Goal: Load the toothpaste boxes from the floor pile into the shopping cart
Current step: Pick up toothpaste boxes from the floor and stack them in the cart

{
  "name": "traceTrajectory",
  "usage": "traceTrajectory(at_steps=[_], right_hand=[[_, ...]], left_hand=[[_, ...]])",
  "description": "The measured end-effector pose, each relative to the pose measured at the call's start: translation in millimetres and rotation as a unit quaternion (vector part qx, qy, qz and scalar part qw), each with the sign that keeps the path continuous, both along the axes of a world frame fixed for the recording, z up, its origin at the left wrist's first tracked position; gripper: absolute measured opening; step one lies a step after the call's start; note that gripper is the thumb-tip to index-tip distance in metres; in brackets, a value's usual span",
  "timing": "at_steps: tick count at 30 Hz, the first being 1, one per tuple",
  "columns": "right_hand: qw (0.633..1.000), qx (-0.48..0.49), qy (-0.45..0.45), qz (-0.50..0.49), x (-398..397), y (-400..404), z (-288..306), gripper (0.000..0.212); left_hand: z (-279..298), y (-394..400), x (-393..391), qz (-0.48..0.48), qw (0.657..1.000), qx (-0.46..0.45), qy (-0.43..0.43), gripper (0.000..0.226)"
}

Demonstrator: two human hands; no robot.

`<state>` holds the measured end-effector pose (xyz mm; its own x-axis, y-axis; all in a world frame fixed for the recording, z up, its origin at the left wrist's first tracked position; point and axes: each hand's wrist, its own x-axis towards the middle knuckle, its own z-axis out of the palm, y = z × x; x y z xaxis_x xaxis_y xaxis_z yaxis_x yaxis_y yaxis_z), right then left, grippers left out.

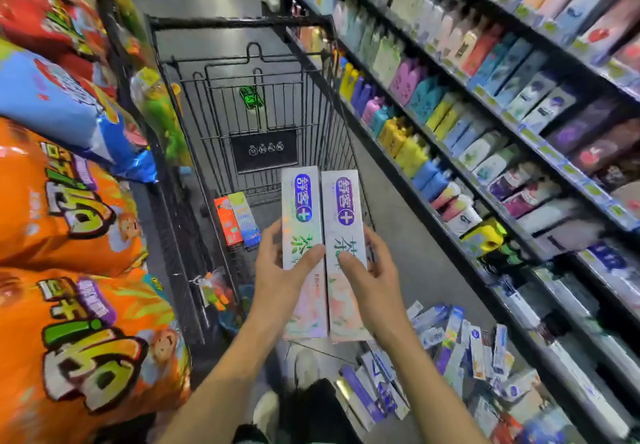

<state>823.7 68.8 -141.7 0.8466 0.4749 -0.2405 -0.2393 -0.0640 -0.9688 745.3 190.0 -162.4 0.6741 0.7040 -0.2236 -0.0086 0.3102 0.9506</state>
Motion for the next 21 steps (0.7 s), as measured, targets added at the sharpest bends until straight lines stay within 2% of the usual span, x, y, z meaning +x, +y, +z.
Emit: traceTrajectory(at_steps=[4, 9, 17, 21], right_hand=[[0.998, -0.022, 0.001, 0.053, 45, 45, -30, 0.050], [0.993, -0.053, 0.034, 0.097, 106, 92, -78, 0.052], [0.981, -0.103, 0.063, 0.155, 197, 147, -167, 0.055], [0.975, -0.123, 0.099, 0.156, 225, 169, -217, 0.053]], left_hand=[[-24, 34, 30, 0.044, 0.999, -0.014, 0.017, 0.057], [-64, 78, 82, 0.092, 0.992, -0.016, 0.085, 0.054], [-146, 132, 157, 0.106, 0.973, -0.045, 0.203, 0.065], [-200, 152, 185, 0.114, 0.963, -0.070, 0.236, 0.049]])
